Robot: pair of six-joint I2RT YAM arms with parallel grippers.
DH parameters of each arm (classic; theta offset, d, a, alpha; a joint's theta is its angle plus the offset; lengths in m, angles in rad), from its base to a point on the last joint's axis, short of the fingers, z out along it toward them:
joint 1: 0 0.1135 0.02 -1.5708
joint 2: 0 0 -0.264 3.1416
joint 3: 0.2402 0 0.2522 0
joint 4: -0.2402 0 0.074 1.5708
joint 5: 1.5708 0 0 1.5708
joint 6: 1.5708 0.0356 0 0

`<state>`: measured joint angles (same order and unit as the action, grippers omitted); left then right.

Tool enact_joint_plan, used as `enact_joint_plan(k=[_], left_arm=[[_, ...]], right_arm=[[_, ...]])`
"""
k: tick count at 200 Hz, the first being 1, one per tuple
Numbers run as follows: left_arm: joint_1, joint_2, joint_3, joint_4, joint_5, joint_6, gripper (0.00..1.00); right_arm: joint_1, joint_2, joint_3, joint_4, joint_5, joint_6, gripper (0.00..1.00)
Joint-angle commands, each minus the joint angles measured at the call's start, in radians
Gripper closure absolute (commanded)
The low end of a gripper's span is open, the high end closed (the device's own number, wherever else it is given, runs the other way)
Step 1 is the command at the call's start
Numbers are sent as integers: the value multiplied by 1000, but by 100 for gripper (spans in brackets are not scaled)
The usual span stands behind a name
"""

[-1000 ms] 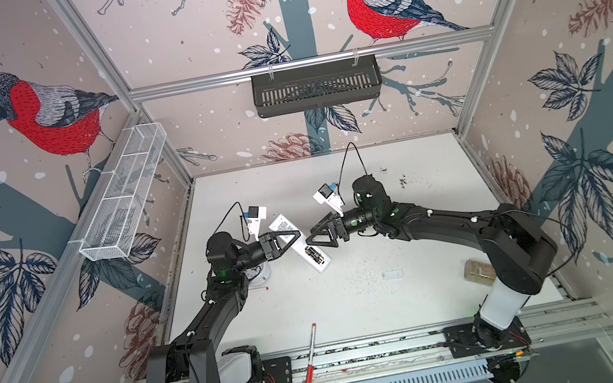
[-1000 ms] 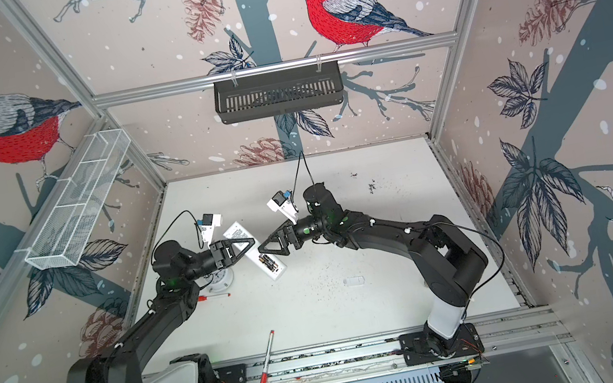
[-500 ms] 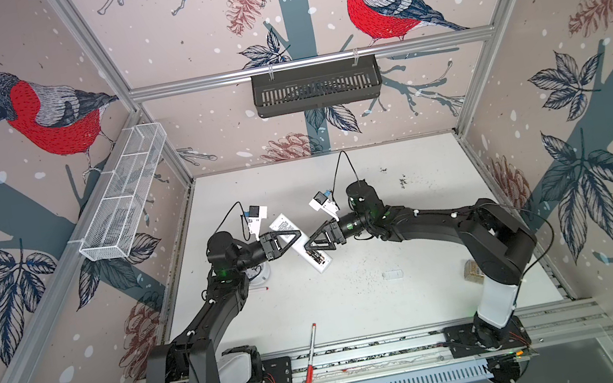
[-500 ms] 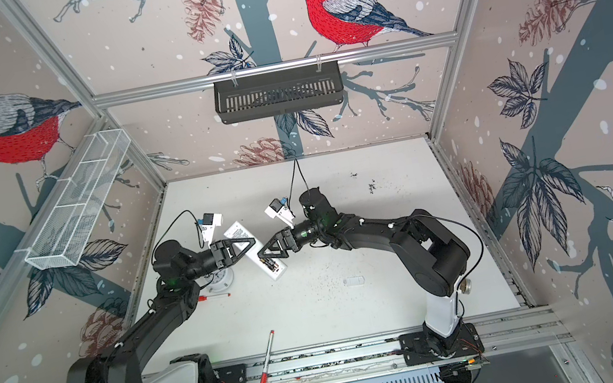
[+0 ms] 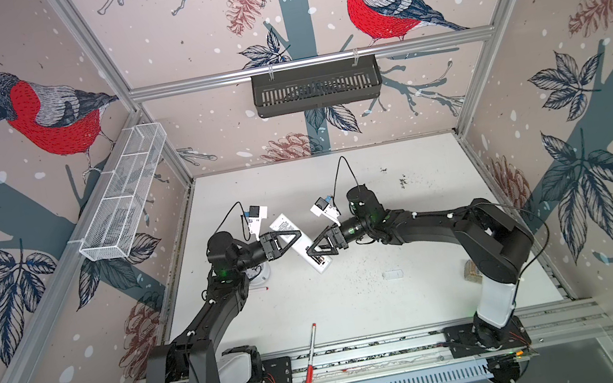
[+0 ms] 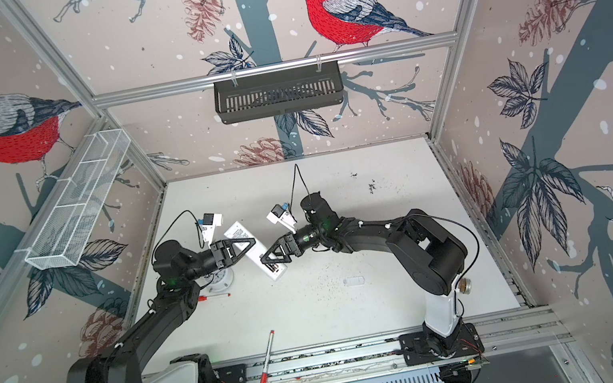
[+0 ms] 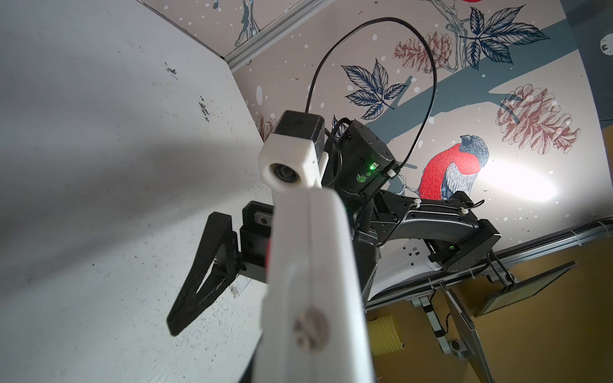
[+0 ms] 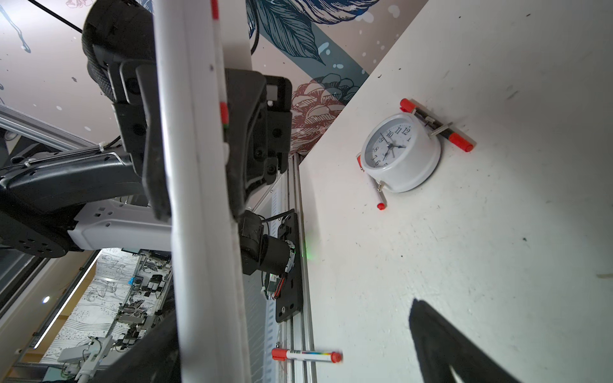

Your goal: Load the batteries into the remote control

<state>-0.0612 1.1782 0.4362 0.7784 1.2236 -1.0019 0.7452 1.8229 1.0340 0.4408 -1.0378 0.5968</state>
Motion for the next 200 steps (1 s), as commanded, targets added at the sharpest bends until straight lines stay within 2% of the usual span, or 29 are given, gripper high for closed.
enact_joint_plan(k=[1,31,55,65,90,116,151,176,200], left_arm=[[1,-14,11,99,10,-37,100],[0,-15,21,74,8,-25,100],[1,-17,38,-21,-11,47,100],[1,-19,55,-111,-33,112,100],[0,-25,138,-466,-138,358,100],[1,-10,204,-691,-250,511,100],[-4,11,197,-688,-258,509,100],[-52,34,199,-710,-322,517,100],[-132,75,176,-649,-391,468,100]], right_arm=[[-2,5,-9,-119,87,-75,0],[-7,4,-12,-211,136,-130,0],[-7,-35,-14,-319,209,-196,0],[-9,-67,-25,-349,246,-216,0],[-10,-138,-41,-463,339,-276,0],[-16,-209,-78,-587,496,-313,1],[-13,-245,-99,-773,825,-265,0],[25,-284,-137,-831,943,-217,2],[58,-306,-157,-867,1012,-167,15]])
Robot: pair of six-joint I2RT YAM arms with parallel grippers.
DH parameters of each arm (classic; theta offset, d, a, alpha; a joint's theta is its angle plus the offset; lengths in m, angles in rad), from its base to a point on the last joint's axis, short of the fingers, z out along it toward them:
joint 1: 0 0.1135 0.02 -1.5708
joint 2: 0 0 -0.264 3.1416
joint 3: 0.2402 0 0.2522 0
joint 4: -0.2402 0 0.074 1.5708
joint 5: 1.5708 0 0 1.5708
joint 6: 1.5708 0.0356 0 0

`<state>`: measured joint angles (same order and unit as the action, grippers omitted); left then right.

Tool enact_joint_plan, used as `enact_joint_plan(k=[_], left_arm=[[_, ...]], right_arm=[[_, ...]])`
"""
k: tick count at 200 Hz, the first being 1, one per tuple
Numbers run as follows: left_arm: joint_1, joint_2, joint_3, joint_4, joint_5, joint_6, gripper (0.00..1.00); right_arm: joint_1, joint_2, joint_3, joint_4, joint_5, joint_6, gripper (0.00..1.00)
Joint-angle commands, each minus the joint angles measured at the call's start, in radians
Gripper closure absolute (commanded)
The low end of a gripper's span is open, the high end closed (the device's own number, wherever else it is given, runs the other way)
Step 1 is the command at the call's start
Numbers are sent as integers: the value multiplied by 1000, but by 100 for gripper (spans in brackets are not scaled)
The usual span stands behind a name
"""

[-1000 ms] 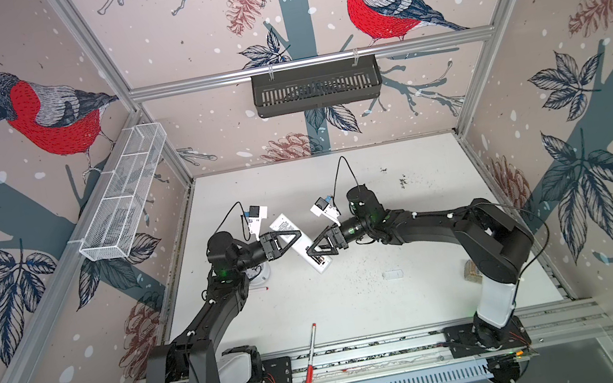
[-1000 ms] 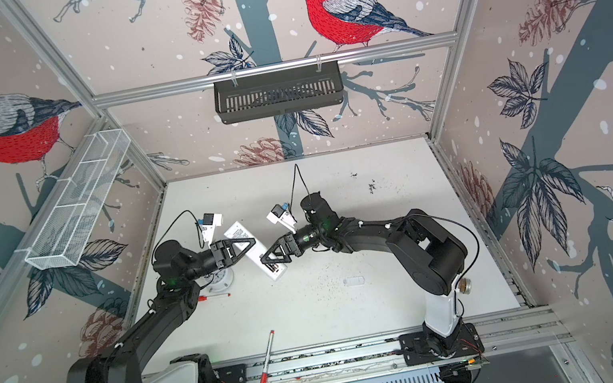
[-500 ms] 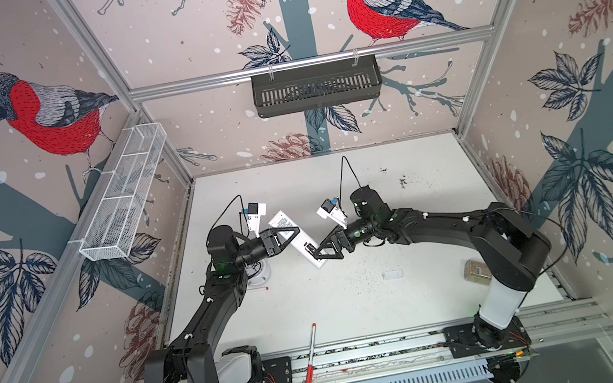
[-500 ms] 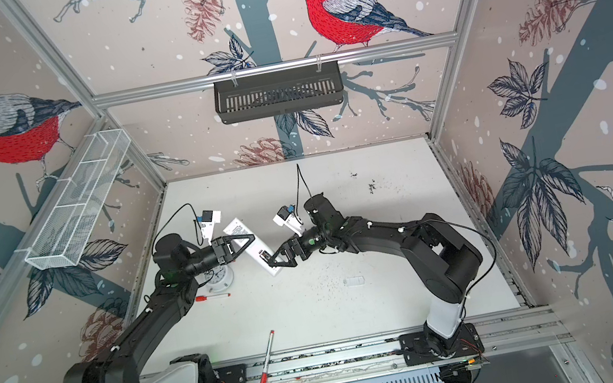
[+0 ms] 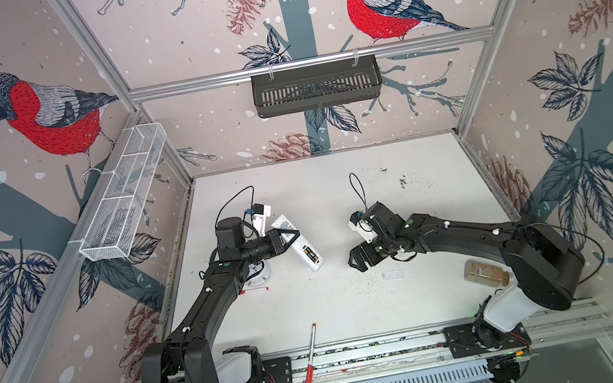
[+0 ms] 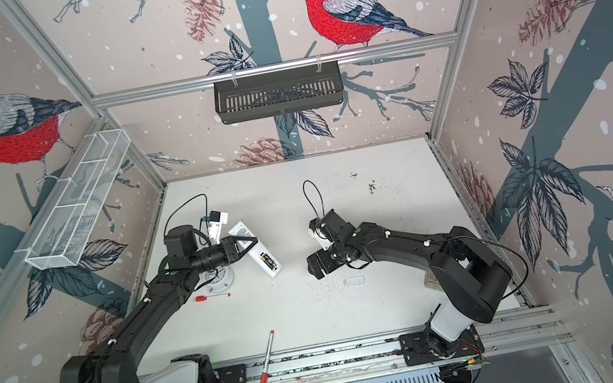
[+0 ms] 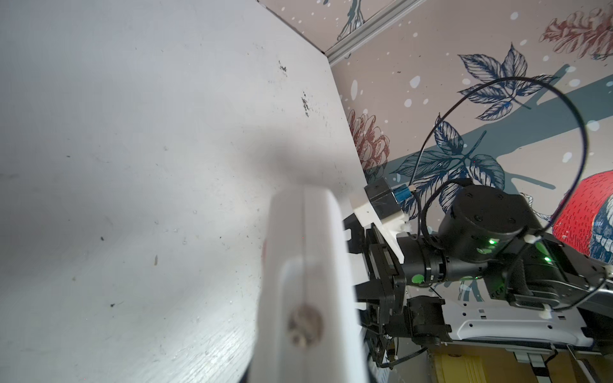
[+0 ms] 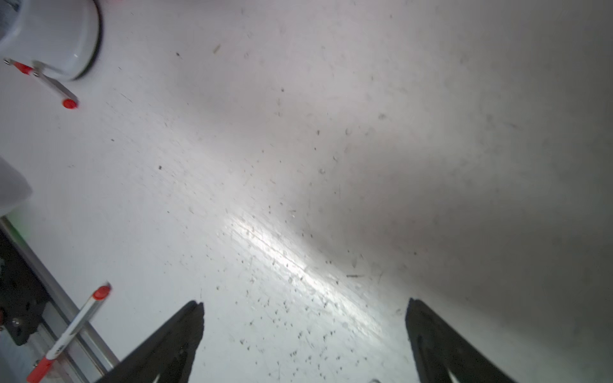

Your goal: Load the batteries into the remote control

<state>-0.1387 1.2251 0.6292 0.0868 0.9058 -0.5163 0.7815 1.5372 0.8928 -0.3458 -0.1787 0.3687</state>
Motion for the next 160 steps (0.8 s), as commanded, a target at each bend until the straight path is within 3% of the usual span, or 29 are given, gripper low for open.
enact_joint_plan(k=[1,22,54,160], left_arm=[[-58,30,-18,49,-74,-21,100],[-107,81,-48,140,-144,-70,100],[-148,183,-60,297,-129,-131,100],[-193,439,-22,553,-110,-251,100]], right_arm=[[23,-21,-17,-81,156,62,16],[39,-17,-30,-89,180,90,32],[70,-5,-26,-119,230,120,45],[103,4,-81,-111,200,162,65]])
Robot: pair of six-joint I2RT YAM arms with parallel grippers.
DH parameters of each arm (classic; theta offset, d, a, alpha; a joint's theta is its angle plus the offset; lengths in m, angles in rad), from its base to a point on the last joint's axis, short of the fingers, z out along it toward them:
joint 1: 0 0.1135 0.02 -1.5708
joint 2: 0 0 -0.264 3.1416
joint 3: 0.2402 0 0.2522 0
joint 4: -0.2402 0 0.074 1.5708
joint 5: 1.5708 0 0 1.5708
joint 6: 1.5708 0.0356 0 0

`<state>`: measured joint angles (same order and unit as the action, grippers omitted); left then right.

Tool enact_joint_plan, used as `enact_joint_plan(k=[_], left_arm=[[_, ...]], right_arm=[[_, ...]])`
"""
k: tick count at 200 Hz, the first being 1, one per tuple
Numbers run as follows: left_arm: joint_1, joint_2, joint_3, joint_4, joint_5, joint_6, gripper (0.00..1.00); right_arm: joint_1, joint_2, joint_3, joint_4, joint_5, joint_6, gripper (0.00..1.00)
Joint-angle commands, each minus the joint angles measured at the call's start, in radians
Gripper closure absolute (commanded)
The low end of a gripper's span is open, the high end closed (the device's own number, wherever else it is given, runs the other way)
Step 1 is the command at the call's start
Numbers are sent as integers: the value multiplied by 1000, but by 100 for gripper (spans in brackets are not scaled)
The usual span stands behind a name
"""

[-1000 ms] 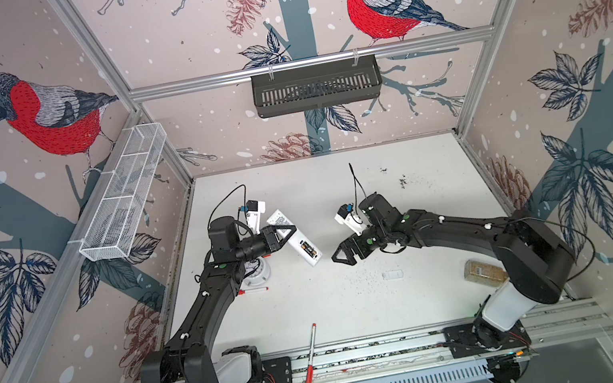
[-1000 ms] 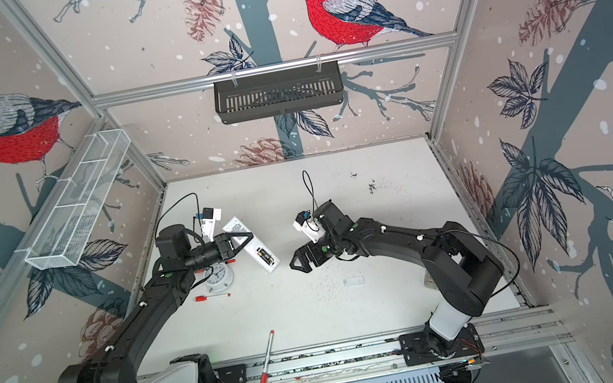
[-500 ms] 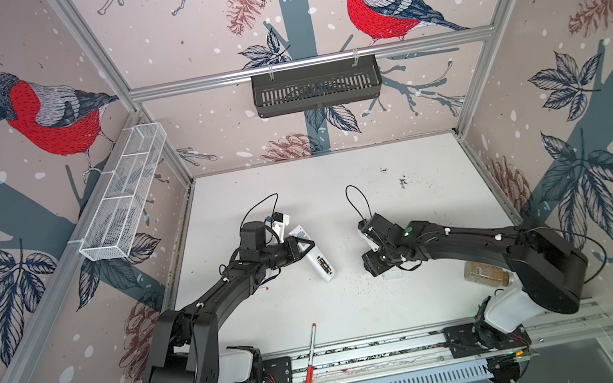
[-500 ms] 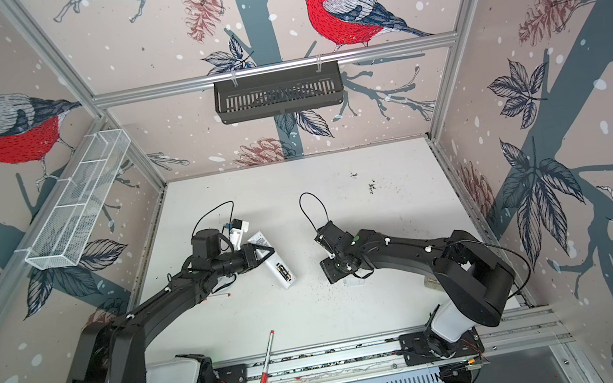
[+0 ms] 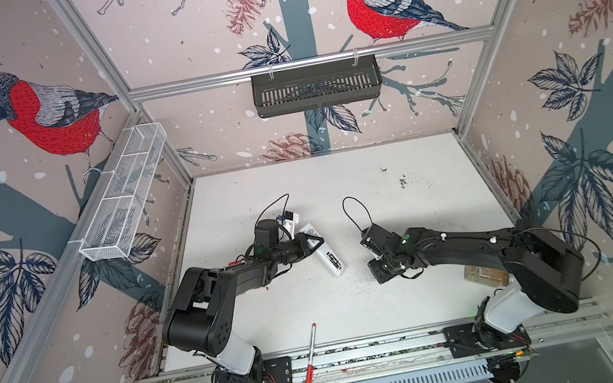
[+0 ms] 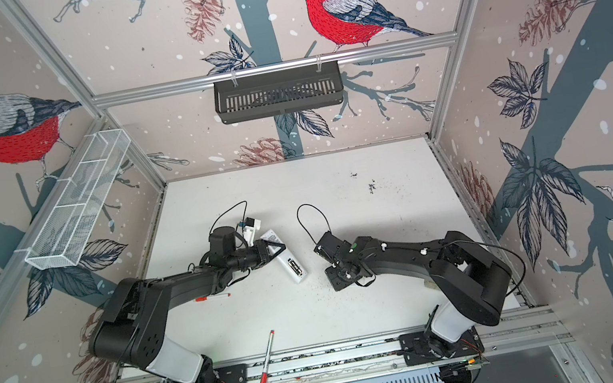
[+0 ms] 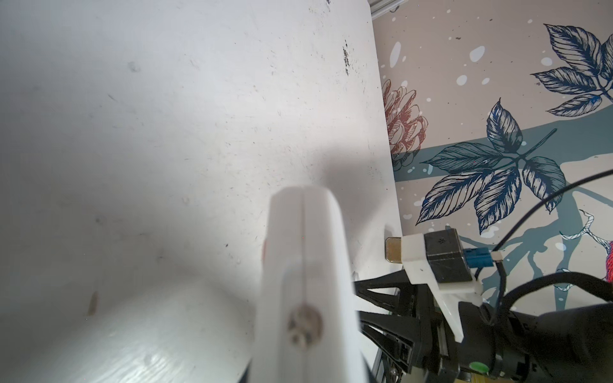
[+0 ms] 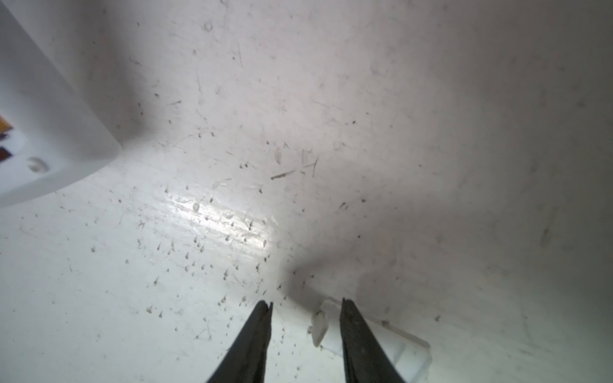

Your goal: Load the batteries into the remote control

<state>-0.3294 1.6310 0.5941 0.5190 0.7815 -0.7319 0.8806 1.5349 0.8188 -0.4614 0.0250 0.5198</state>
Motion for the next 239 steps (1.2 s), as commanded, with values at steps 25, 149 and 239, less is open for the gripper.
enact_joint_plan(k=[25,149,239], left_arm=[[-2,71,37,95,4,-23,90],[3,89,63,3,-61,21,19],[18,-27,-20,90,-61,97,3]], right_arm=[[4,17,-10,6,-4,9,68],[4,24,4,10,-14,-22,90],[-49,-67,39,41,-122,-85,92]])
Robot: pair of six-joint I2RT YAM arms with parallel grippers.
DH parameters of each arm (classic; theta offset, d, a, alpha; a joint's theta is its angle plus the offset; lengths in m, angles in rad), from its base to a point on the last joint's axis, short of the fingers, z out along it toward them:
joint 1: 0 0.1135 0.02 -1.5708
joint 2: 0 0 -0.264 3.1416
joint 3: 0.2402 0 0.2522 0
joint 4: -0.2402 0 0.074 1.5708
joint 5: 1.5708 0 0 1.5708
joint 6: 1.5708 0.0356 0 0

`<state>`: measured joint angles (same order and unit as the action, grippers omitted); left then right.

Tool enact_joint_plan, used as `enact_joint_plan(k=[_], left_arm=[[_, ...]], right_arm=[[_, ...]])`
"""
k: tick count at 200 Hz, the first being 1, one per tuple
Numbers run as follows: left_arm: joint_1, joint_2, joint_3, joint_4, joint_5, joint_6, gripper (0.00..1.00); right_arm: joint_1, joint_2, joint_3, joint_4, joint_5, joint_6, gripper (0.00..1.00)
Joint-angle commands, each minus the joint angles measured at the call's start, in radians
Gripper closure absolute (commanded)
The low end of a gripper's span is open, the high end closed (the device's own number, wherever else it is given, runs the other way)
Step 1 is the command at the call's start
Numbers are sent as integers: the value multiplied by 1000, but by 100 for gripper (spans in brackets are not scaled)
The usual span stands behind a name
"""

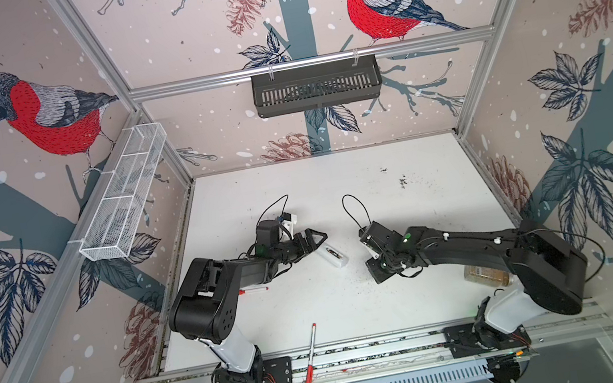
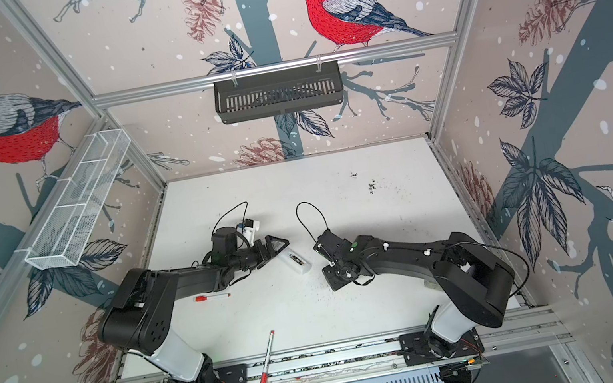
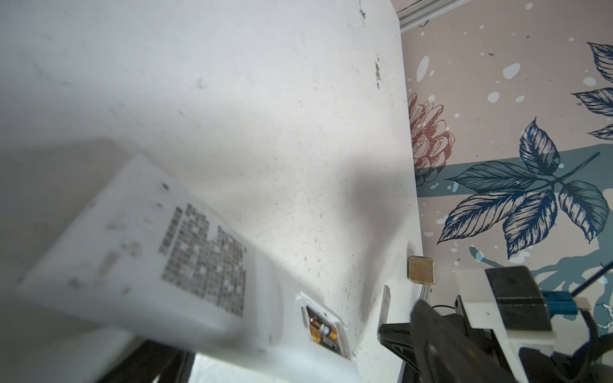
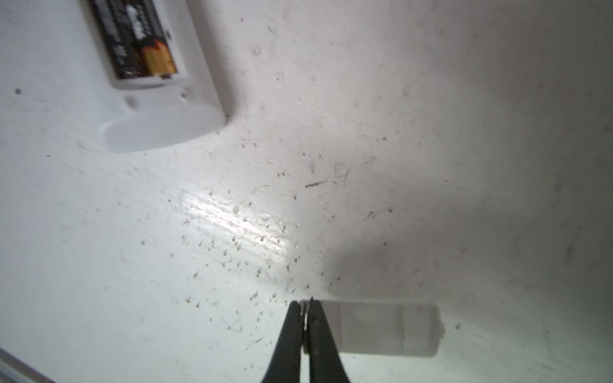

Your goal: Load the batteries into the remote control

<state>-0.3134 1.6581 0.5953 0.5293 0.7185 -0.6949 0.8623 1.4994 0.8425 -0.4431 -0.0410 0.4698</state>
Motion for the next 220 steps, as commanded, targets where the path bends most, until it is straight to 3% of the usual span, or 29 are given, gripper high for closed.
enact_joint_plan(k=[1,32,79,104,134,177,220], left_arm=[[1,-57,-24,82,3,60,3],[-12,-137,-70,124,10,100,3],[-37,-209,-78,21,-27,168,3],[-128,-260,-58,-50,-33,291,3],[-274,-320,-36,-119,-147,467,3],[-433,-416,-108,6,-363,670,4],[-491,-459,-151,168,-382,776,5]], right_arm=[[-32,-33,16,23,-58,-38,92],[-107,-71,45,45,-172,-82,92],[-162,-77,124,26,-288,-136,92],[-205,-89,135,67,-435,-129,92],[-285,-123,133,100,-658,-98,91],[-333,-170,117,111,-854,-43,90],[-331,-225,32,229,-1028,79,89]])
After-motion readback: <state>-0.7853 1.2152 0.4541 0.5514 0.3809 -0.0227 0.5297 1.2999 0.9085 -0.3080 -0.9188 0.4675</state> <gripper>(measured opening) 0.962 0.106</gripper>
